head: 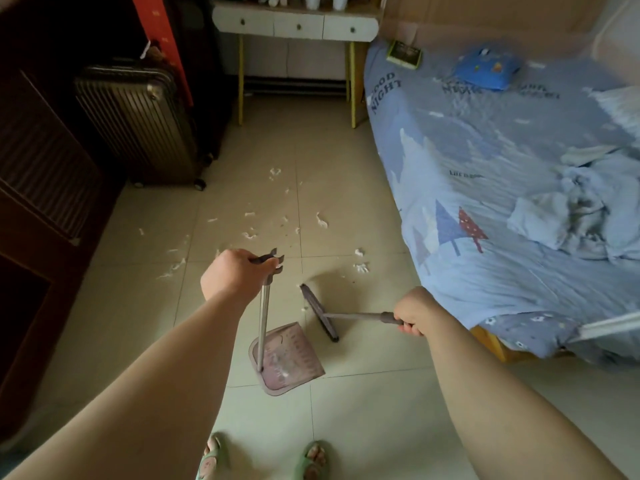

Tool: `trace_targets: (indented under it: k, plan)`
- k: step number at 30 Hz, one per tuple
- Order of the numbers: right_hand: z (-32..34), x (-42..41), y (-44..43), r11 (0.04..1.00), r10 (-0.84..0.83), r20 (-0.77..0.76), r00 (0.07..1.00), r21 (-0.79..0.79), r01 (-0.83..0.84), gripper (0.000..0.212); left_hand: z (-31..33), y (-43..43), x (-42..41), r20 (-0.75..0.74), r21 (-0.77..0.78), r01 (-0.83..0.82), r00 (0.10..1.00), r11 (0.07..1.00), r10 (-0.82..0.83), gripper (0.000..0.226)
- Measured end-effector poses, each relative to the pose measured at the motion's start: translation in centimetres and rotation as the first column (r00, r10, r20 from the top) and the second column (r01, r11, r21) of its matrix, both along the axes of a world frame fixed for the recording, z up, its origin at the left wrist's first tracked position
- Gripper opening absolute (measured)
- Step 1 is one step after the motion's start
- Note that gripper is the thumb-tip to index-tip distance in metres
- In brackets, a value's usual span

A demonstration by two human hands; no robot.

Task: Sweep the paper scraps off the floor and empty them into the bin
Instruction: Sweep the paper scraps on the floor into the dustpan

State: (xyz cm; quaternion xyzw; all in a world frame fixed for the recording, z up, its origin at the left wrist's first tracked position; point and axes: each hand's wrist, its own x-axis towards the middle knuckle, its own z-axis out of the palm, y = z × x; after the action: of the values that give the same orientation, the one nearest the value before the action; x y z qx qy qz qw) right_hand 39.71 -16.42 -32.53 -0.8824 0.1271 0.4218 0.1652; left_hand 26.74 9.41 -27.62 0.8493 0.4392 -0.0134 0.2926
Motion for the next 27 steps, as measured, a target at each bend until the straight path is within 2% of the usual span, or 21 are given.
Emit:
trace_targets:
  k: [4,10,15,18,22,27]
  plan:
    - [1.2,1.2,-4.3,0.995,-0.100,0.236,0.967,0.042,0.093,0.017,0.3,-2.8,1.9,0.016,-0.016,0.057,0.998,0.998,-0.057,0.038]
    - [-0.6,1.9,-9.1,0.962,-0.274,0.343,0.899,0.116,0.249,0.010,0.0,-5.2,3.8,0.055,-0.027,0.093,0.994,0.995,-0.091,0.035]
    - [-3.5,1.6,-10.4,0.958,-0.283,0.314,0.906,0.040,0.285,0.002,-0.7,-5.4,4.6,0.059,-0.034,0.089,0.995,0.995,-0.087,0.033]
    - [-4.9,0.9,-9.6,0.956,-0.291,0.272,0.917,0.039,0.292,0.006,-1.0,-5.2,4.7,0.063,-0.037,0.075,0.995,0.997,-0.072,0.031]
    - [-5.4,-0.3,-5.9,0.947,-0.317,0.213,0.924,0.117,0.298,0.023,-1.1,-4.6,4.4,0.060,-0.036,0.058,0.997,0.998,-0.055,0.029]
    - [-4.0,-1.7,-1.2,0.941,-0.308,0.153,0.939,0.192,0.278,0.013,-1.0,-3.9,3.4,0.047,-0.023,0.050,0.998,0.999,-0.049,0.032]
